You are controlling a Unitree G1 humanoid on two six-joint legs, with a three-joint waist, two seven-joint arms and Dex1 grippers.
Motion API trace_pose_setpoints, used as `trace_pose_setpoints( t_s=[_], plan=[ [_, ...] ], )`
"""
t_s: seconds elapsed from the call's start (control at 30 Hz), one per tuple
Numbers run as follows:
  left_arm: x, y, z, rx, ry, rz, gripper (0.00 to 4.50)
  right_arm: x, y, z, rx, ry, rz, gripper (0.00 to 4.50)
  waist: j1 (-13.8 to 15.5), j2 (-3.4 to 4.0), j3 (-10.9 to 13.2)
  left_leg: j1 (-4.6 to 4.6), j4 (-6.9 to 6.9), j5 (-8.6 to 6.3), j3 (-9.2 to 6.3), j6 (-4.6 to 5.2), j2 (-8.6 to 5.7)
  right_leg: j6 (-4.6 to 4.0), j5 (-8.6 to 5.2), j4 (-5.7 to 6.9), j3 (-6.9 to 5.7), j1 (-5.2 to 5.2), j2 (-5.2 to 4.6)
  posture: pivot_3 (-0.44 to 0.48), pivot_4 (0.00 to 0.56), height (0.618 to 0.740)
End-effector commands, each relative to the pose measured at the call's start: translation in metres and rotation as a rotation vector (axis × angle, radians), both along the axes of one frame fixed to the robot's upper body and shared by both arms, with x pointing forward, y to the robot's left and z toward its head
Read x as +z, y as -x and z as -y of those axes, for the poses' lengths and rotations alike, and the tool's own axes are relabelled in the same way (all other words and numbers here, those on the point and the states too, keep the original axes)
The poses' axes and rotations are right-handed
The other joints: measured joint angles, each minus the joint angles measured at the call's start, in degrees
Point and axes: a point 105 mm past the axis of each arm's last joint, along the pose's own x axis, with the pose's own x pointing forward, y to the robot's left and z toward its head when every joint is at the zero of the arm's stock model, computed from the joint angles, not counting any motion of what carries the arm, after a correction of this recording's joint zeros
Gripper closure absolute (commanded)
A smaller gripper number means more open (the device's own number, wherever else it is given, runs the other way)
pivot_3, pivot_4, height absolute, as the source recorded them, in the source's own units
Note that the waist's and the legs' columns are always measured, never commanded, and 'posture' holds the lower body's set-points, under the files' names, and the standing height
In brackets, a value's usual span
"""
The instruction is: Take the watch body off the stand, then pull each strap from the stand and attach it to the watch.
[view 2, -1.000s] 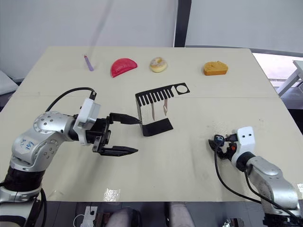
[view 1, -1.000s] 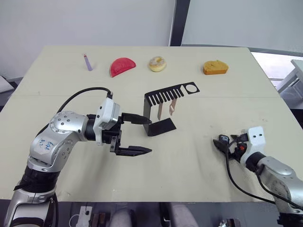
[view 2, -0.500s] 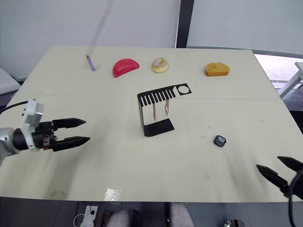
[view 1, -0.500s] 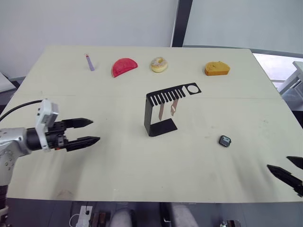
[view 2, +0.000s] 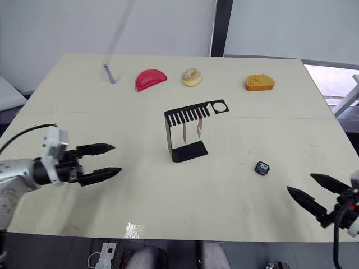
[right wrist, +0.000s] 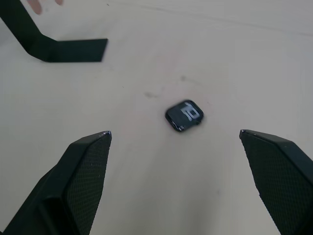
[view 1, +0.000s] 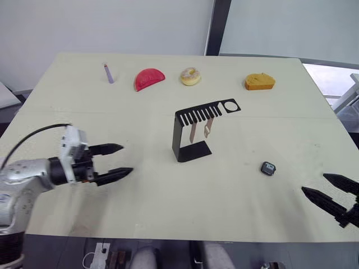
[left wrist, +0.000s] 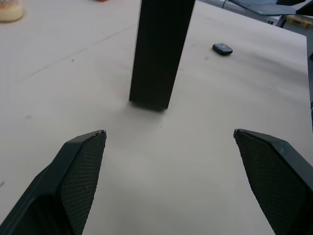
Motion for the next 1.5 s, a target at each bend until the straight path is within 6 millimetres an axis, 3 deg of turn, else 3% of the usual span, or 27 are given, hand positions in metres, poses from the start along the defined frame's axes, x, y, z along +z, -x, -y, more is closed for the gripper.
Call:
trace_pose_setpoints(
  t_s=[0.03,0.17,0.27,0.5,0.83,0.93,1.3,1.43,1.5],
  plan=[
    [0.001,-0.006,0.026,0.06,-0.011,0.061,0.0,0.014,-0.001,-0.036,0.117,-0.031,0.047,0.06,-0.1,0.0,0.0,0.0,0.0,0.01,0.0,-0.01,-0.02,0.01,0.0,0.02,0.02,0.01,0.0,0.0,0.15,0.737],
    [-0.005,-0.017,0.052,0.123,0.03,0.074,0.0,0.023,0.0,-0.083,0.294,-0.047,0.079,0.06,-0.17,-0.02,-0.01,0.0,0.03,0.1,0.02,-0.05,-0.04,0.01,0.0,0.09,0.09,0.02,0.05,0.0,0.15,0.737],
    [-0.009,-0.026,0.063,0.175,0.05,0.065,0.0,0.026,0.001,-0.107,0.387,-0.047,0.095,0.06,-0.02,-0.04,-0.02,0.05,0.08,0.13,0.0,-0.04,-0.05,0.01,0.0,0.1,0.08,0.02,0.05,0.0,0.15,0.737],
    [-0.013,-0.044,0.078,0.232,0.051,0.099,0.0,0.028,-0.006,-0.133,0.466,-0.045,0.125,0.06,0.02,-0.09,-0.05,0.01,0.2,0.13,-0.04,-0.02,-0.06,0.02,0.01,0.1,0.04,0.01,0.04,0.0,0.15,0.737],
    [-0.011,-0.062,0.08,0.317,0.049,0.165,0.0,0.019,-0.016,-0.14,0.459,-0.04,0.125,0.06,0.02,-0.1,-0.05,-0.05,0.39,0.12,-0.08,0.01,-0.02,0.02,0.01,0.16,-0.01,0.01,0.03,0.0,0.15,0.737],
    [-0.012,-0.063,0.084,0.308,0.053,0.161,1.27,0.017,-0.018,-0.141,0.458,-0.042,0.127,0.0,0.08,-0.1,-0.05,-0.05,0.42,0.12,-0.08,0.01,-0.02,0.02,0.01,0.17,-0.02,0.01,0.02,0.0,0.15,0.737],
    [-0.011,-0.069,0.086,0.347,0.059,0.201,1.27,0.015,-0.024,-0.138,0.424,-0.041,0.142,0.0,0.07,-0.1,-0.05,-0.05,0.46,0.11,-0.07,0.03,-0.01,0.02,0.01,0.19,-0.02,0.01,0.02,0.0,0.15,0.737],
    [-0.012,-0.066,0.09,0.337,0.066,0.197,2.63,0.014,-0.023,-0.137,0.417,-0.046,0.141,0.0,0.05,-0.1,-0.05,-0.05,0.46,0.11,-0.07,0.02,-0.01,0.02,0.01,0.21,-0.02,0.0,0.02,0.0,0.15,0.737],
    [-0.013,-0.066,0.092,0.337,0.066,0.197,2.63,0.014,-0.023,-0.137,0.417,-0.047,0.14,0.0,0.09,-0.1,-0.05,-0.05,0.47,0.11,-0.07,0.03,-0.01,0.02,0.01,0.22,-0.02,0.01,0.02,0.0,0.15,0.737]
  ],
)
